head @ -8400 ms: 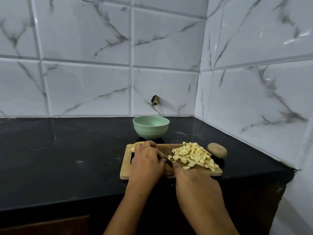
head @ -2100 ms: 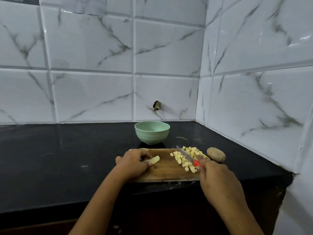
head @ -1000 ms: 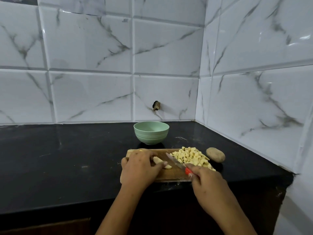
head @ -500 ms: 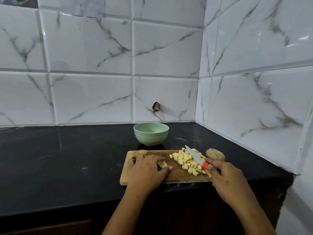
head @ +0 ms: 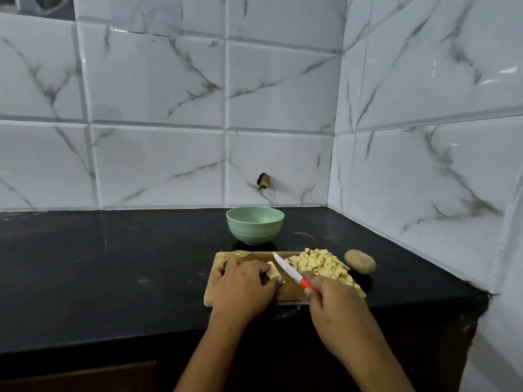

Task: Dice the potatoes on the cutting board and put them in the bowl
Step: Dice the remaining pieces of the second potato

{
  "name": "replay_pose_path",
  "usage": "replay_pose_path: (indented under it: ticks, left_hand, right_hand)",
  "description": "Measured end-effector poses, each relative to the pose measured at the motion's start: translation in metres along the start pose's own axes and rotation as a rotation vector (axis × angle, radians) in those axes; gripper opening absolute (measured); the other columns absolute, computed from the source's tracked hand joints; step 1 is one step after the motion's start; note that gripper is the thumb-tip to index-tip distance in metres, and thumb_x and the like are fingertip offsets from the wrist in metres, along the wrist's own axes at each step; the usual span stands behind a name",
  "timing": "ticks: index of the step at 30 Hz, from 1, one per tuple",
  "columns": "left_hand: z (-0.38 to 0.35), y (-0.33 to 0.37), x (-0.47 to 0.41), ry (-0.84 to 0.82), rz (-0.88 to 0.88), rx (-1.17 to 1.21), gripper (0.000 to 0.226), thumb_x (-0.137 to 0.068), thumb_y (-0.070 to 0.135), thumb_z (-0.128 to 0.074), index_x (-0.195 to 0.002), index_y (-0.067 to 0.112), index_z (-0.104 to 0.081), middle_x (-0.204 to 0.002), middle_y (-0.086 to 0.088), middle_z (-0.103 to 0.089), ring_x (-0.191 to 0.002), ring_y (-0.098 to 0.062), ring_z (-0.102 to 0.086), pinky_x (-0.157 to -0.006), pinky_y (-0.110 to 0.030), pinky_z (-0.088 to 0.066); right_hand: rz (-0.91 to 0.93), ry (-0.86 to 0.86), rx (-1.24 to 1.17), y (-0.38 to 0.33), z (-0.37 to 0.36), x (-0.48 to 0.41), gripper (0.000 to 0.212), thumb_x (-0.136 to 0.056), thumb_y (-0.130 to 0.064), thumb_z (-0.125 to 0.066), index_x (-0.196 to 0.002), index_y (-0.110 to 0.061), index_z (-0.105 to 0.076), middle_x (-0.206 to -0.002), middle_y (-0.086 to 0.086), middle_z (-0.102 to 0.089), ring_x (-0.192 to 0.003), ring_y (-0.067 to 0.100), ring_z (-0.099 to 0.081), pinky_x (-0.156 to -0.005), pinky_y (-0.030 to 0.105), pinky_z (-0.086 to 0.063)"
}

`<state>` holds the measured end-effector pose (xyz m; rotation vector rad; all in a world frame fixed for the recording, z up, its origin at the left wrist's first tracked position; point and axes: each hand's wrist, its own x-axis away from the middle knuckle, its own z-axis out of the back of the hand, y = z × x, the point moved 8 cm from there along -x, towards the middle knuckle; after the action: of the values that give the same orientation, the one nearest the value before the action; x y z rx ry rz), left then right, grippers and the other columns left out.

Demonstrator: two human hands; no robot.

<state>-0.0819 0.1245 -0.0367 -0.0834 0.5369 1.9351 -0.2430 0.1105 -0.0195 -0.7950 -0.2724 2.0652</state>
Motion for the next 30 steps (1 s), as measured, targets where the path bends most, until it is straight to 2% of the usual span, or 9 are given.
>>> replay_pose_path:
  ticks: [5,8,13,16,18,22,24,26,30]
  left_hand:
    - [-0.003,-0.001,0.000,-0.027,-0.010,0.020,0.043,-0.093,0.056,-0.038,-0.131,0.041,-0.049,-0.140,0.019,-0.047,-0.135,-0.016,-0.029,-0.111,-0.043,-0.023]
    - [-0.005,-0.002,-0.001,-0.045,-0.005,0.015,0.044,-0.093,0.055,-0.037,-0.134,0.041,-0.047,-0.142,0.019,-0.045,-0.136,-0.017,-0.028,-0.112,-0.044,-0.023]
    - [-0.005,-0.001,-0.001,-0.062,-0.002,0.003,0.045,-0.094,0.054,-0.035,-0.137,0.043,-0.044,-0.144,0.019,-0.042,-0.138,-0.017,-0.025,-0.113,-0.046,-0.017]
    - [-0.003,0.000,0.000,-0.065,0.000,-0.013,0.044,-0.095,0.051,-0.035,-0.138,0.043,-0.042,-0.146,0.019,-0.040,-0.139,-0.017,-0.024,-0.113,-0.046,-0.012]
    - [-0.002,0.001,0.001,-0.063,0.007,0.000,0.043,-0.096,0.049,-0.036,-0.138,0.041,-0.043,-0.145,0.018,-0.041,-0.139,-0.016,-0.024,-0.113,-0.047,-0.011]
    - [-0.001,0.002,0.002,-0.062,0.014,0.017,0.040,-0.097,0.045,-0.035,-0.135,0.041,-0.046,-0.143,0.014,-0.046,-0.139,-0.016,-0.025,-0.113,-0.047,-0.010]
    - [0.000,0.002,0.002,-0.059,0.018,0.022,0.040,-0.097,0.045,-0.035,-0.134,0.041,-0.047,-0.141,0.013,-0.047,-0.139,-0.016,-0.024,-0.114,-0.047,-0.008]
    - [0.000,0.002,0.002,-0.057,0.018,0.029,0.038,-0.097,0.044,-0.036,-0.132,0.042,-0.049,-0.138,0.012,-0.050,-0.137,-0.015,-0.026,-0.114,-0.046,-0.008]
    - [0.002,0.003,0.003,-0.061,0.023,0.029,0.036,-0.097,0.045,-0.037,-0.130,0.042,-0.052,-0.136,0.009,-0.053,-0.136,-0.015,-0.028,-0.114,-0.046,-0.009]
  right_hand:
    - [0.040,-0.007,0.127,-0.013,0.002,-0.005,0.037,-0.101,-0.031,-0.038,-0.137,-0.037,-0.048,-0.108,-0.010,-0.065,-0.083,0.005,-0.058,-0.067,0.021,-0.049]
    - [0.030,-0.037,0.217,-0.016,0.002,-0.011,0.033,-0.100,-0.029,-0.039,-0.129,-0.033,-0.055,-0.101,-0.007,-0.063,-0.077,0.009,-0.056,-0.057,0.021,-0.043]
    - [0.037,-0.093,0.301,-0.027,-0.002,-0.008,0.027,-0.099,-0.025,-0.043,-0.122,-0.027,-0.056,-0.102,-0.004,-0.060,-0.079,0.011,-0.055,-0.060,0.022,-0.042]
    - [0.066,-0.090,0.339,-0.037,-0.002,0.000,0.024,-0.100,-0.027,-0.042,-0.118,-0.023,-0.056,-0.093,-0.004,-0.056,-0.074,0.012,-0.049,-0.051,0.021,-0.033]
    - [0.072,-0.108,0.364,-0.043,-0.003,0.003,0.025,-0.101,-0.026,-0.039,-0.118,-0.022,-0.056,-0.097,-0.002,-0.060,-0.074,0.013,-0.047,-0.047,0.020,-0.027]
    - [0.079,-0.136,0.432,-0.051,-0.005,0.001,0.025,-0.101,-0.015,-0.039,-0.119,-0.018,-0.056,-0.106,-0.001,-0.063,-0.076,0.015,-0.049,-0.048,0.021,-0.025]
    - [0.084,-0.150,0.457,-0.052,-0.009,-0.001,0.028,-0.101,-0.012,-0.037,-0.121,-0.017,-0.055,-0.111,0.001,-0.062,-0.089,0.018,-0.058,-0.050,0.023,-0.026]
    - [0.076,-0.168,0.476,-0.051,-0.016,-0.004,0.028,-0.100,-0.011,-0.037,-0.122,-0.016,-0.055,-0.113,0.002,-0.062,-0.099,0.019,-0.061,-0.058,0.025,-0.032]
    - [0.064,-0.179,0.504,-0.050,-0.030,-0.011,0.028,-0.100,-0.009,-0.038,-0.123,-0.014,-0.054,-0.114,0.003,-0.063,-0.101,0.019,-0.062,-0.067,0.029,-0.037]
